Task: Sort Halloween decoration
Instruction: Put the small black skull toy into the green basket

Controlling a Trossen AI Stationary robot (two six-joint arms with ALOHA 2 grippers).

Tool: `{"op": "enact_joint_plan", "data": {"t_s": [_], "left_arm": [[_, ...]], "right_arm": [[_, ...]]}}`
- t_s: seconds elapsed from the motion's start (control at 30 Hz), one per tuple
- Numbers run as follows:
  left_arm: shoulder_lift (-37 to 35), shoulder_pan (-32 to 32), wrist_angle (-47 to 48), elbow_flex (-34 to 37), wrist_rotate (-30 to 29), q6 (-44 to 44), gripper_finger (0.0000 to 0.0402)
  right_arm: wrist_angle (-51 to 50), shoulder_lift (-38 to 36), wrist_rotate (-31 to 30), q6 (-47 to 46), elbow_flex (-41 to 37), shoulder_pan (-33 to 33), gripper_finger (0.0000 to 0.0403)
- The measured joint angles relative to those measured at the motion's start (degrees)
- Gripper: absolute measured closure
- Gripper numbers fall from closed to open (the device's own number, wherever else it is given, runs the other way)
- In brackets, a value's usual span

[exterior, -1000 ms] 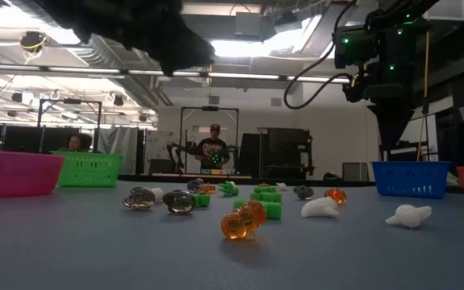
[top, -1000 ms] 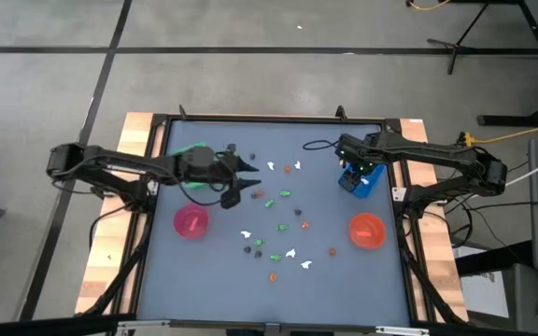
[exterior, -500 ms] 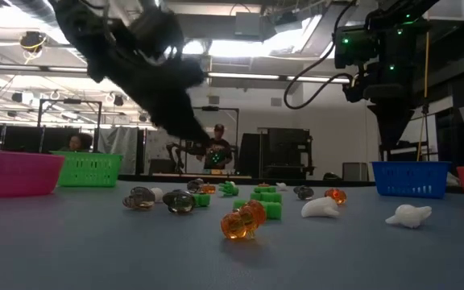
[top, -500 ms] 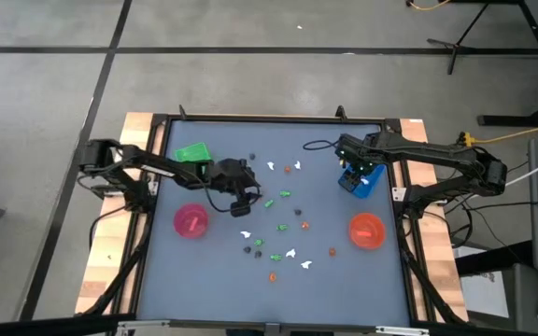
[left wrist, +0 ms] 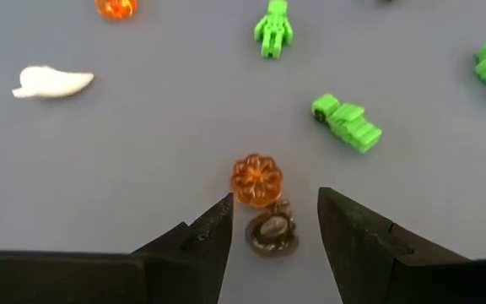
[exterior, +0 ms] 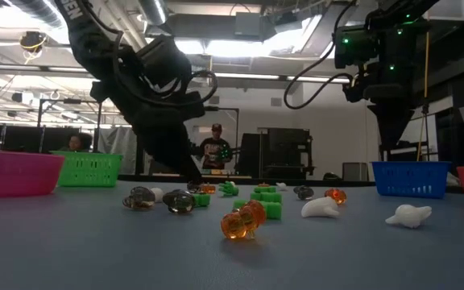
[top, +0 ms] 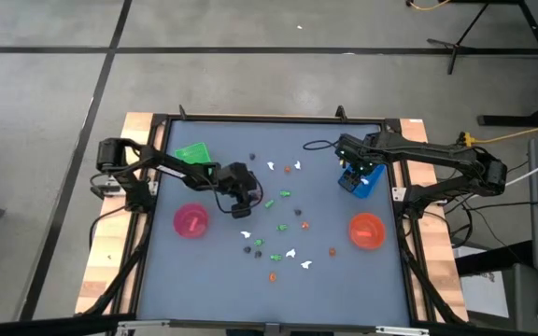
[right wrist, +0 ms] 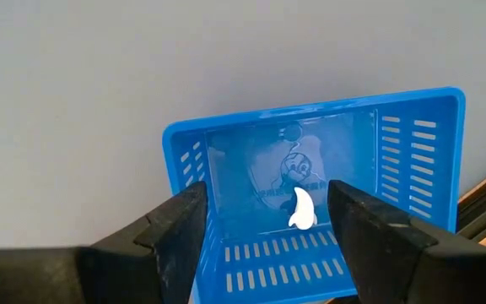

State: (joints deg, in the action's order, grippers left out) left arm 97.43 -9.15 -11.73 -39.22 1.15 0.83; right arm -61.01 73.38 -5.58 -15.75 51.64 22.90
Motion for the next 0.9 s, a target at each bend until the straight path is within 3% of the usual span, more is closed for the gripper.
{"op": "enact_joint_plan", "data": {"t_s": [0.27, 0.9], "left_arm": [[0.13, 0.00, 3.60, 0.00, 0.00, 0.12, 0.0243], [1.24, 0.02, 2.42, 0.00, -0.31, 0.49, 0.0245]], "right_arm": [[0.00, 0.00, 0.00, 0.00, 0.00, 0.00, 0.0157], [0.00, 0.00, -0.01, 0.00, 0.00, 0.00, 0.0157]]}}
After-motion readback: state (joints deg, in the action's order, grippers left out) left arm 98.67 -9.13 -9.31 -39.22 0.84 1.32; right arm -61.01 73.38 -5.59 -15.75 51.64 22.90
